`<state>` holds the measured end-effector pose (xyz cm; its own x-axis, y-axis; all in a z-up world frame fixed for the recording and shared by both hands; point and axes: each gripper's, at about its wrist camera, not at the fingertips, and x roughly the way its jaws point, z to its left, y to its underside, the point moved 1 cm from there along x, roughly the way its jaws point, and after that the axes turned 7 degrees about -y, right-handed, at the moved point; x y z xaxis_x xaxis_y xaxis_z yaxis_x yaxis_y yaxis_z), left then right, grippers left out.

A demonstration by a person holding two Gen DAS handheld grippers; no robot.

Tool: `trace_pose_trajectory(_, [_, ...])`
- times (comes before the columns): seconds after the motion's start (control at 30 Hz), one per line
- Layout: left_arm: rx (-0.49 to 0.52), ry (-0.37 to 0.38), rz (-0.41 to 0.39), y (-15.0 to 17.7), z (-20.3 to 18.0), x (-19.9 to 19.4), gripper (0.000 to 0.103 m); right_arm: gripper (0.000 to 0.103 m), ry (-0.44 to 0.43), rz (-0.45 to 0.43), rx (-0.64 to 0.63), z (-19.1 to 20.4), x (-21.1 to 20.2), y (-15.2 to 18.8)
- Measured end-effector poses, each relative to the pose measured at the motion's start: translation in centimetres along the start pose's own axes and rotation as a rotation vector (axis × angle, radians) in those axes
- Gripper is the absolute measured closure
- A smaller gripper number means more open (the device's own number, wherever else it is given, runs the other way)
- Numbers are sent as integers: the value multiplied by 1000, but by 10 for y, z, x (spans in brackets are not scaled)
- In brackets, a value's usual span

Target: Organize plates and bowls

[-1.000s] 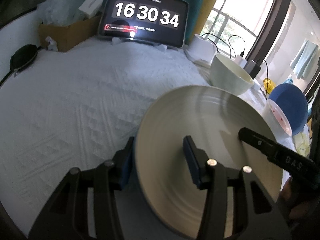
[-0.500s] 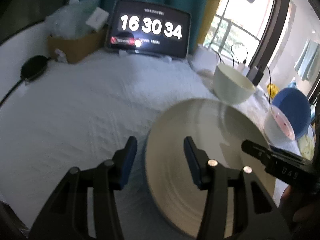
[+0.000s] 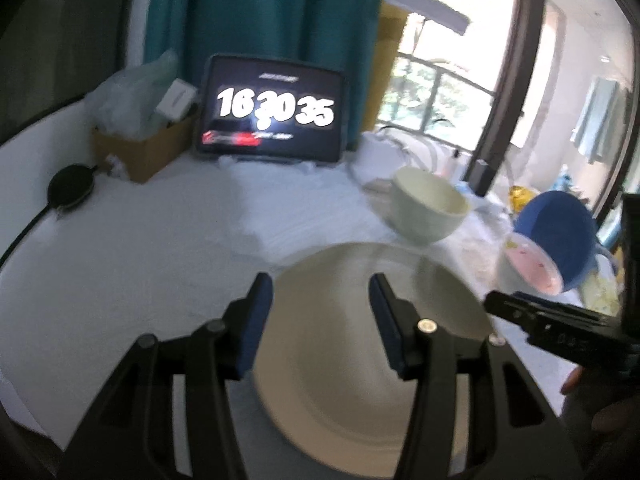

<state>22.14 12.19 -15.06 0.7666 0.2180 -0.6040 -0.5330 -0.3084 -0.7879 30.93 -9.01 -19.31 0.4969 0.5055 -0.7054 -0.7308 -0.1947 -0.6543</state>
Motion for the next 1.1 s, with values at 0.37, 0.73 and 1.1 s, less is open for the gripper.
trace_pose_trajectory(0.37, [129, 142, -2, -7, -66, -7, 51, 52, 60, -101, 48, -36, -33, -1])
trace_pose_trajectory(0.73, [227, 161, 84, 2, -134, 5, 51, 52, 96, -181, 125, -97, -67, 2])
trace_pose_trajectory(1.1, [305, 175, 107, 8, -194, 8, 51, 52, 179, -239, 192, -166, -92, 10])
